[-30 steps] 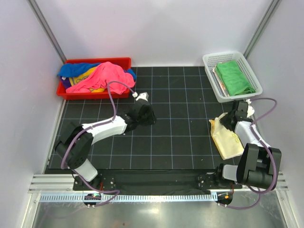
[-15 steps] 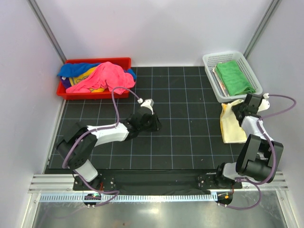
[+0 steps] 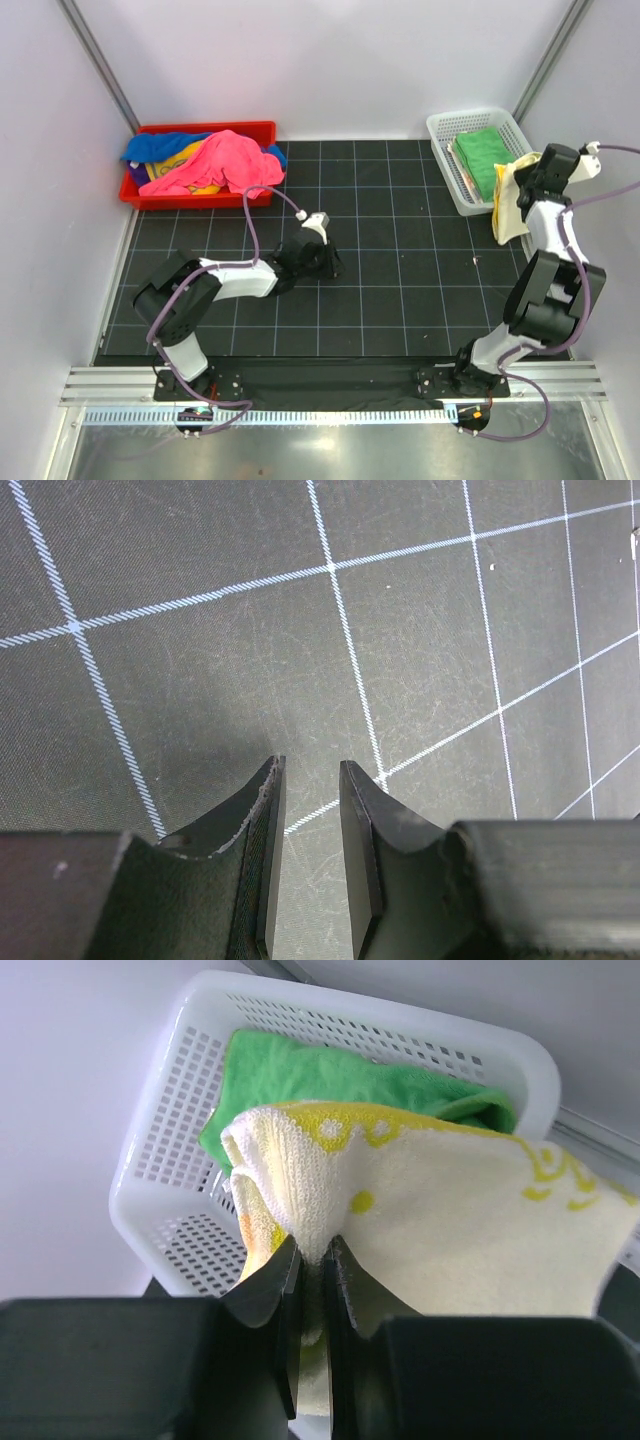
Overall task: Fold and stack the towels
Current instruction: Neatly place the folded towel into the bin
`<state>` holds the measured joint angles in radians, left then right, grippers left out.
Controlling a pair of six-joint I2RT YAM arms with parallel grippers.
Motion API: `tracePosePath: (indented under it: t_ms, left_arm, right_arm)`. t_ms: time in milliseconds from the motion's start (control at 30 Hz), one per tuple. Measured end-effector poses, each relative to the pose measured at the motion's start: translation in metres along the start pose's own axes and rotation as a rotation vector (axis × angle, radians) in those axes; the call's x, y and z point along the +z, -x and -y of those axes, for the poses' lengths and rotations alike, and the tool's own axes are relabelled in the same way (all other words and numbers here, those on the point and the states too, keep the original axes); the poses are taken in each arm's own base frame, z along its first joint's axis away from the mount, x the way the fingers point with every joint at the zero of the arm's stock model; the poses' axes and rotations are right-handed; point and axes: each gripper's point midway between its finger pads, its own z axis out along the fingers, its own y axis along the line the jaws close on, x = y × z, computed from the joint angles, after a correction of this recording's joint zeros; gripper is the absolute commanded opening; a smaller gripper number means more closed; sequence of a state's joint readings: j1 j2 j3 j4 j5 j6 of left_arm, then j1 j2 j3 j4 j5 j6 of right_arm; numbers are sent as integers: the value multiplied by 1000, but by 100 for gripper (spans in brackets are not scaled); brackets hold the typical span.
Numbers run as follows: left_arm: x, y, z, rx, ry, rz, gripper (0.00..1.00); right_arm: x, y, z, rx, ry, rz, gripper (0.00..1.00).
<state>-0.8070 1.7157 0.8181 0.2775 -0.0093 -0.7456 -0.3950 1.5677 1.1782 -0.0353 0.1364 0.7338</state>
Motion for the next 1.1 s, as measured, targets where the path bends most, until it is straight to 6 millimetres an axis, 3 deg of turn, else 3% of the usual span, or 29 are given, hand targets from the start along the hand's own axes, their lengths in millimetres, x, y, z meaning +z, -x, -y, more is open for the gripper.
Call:
tracePosePath:
  t_ms: [333,533,700,967,1067,1100]
  left_arm:
    - [0,0,0,26,-1,-2,32]
    - [2,5,3,42,-7,5,32]
    - [6,5,1,52,3,2,31]
    - [14,0,-7,74,38,-24,31]
    - [17,-4,-10,79,50,-36,31]
    - [18,-4,-11,79,53,-39,32]
  right_arm:
    - [84,-9,-22,64,-14,-73,1]
    - [117,4,-62,77,45,-60,1]
    - [134,2,-93,81,114,-59,1]
    - [178,-45,-94,115,127,-125,2]
    - [195,-65,-87,124,115,-150,7]
    - [200,-71,-86,125,112,-156,16]
